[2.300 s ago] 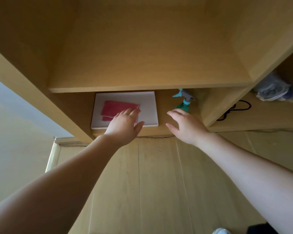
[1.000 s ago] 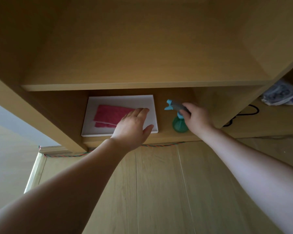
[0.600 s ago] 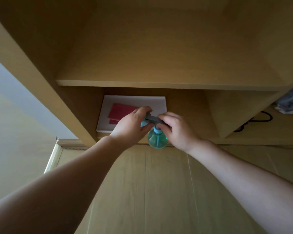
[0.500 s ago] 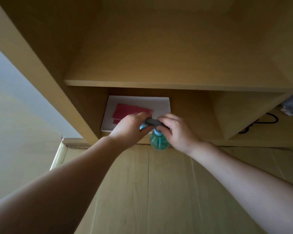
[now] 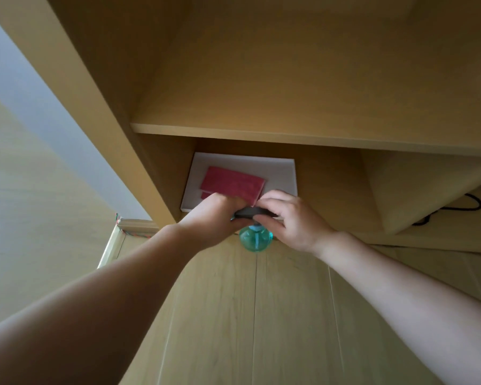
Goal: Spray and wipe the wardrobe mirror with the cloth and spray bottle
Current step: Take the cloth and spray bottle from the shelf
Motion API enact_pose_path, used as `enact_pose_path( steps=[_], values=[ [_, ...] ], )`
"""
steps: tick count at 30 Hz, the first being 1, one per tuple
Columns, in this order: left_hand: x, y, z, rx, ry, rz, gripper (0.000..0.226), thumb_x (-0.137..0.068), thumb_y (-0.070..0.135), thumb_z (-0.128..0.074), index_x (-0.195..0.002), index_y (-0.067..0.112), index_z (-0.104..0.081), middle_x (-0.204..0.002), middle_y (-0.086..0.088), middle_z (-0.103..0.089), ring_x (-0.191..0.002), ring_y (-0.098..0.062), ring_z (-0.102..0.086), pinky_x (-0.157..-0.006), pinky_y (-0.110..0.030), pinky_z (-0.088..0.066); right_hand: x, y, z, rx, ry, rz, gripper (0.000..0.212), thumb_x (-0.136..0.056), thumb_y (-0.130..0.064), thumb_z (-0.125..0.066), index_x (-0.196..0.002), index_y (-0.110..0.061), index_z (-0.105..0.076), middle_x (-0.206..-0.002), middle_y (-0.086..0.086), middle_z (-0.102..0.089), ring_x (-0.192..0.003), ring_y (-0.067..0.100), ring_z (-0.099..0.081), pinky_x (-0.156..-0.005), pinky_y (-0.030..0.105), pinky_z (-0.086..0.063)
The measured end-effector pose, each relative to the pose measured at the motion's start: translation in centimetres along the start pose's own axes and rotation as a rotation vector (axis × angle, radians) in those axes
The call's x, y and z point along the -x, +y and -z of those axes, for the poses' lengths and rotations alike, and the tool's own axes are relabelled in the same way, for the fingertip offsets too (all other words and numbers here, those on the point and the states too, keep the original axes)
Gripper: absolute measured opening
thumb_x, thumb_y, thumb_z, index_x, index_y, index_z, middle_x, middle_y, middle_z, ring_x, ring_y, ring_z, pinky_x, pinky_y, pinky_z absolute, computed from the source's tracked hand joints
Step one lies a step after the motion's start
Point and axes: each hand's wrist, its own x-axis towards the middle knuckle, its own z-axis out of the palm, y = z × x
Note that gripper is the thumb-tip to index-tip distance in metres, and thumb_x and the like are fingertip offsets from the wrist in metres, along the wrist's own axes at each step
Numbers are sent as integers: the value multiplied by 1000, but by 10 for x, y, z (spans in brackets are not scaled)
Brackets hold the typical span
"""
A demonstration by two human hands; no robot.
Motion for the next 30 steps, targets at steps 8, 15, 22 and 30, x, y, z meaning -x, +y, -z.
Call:
enact_pose_path(
  steps=[8, 15, 22, 30],
  values=[
    [32, -31, 20, -33, 89, 177, 11, -83, 27, -72, -93, 25, -71, -74, 14, -61, -66, -9, -58, -57, -23, -48, -42, 69, -45, 256, -141, -342, 42, -99, -37, -46, -132, -14, -58, -133, 5, -57, -122, 23, -52, -100, 35, -41],
    [50, -48, 29, -15, 82, 264, 9, -82, 33, -71, -90, 28, -70, -78, 11, -65, -68, -11, -59, -59, -27, -50, -93, 93, -94, 406, -326, -485, 47, -99, -43, -45, -139, -19, -50, -146, 9, -48, -135, 28, -43, -105, 40, -39],
    [57, -56, 37, -3, 52, 260, 14, -83, 35, -69, -93, 26, -71, -83, 9, -67, -73, -12, -60, -66, -32, -52, -113, 99, -117, 537, -433, -526, 44, -97, -38, -51, -137, -20, -51, -144, 11, -48, -130, 31, -47, -100, 41, -44],
    [60, -58, 41, -28, 37, 234, 14, -84, 37, -67, -93, 27, -70, -84, 9, -67, -74, -11, -60, -67, -33, -51, -112, 98, -123, 665, -342, -477, 43, -92, -1, -41, -131, -13, -54, -132, 12, -54, -120, 32, -53, -88, 39, -47]
  ],
)
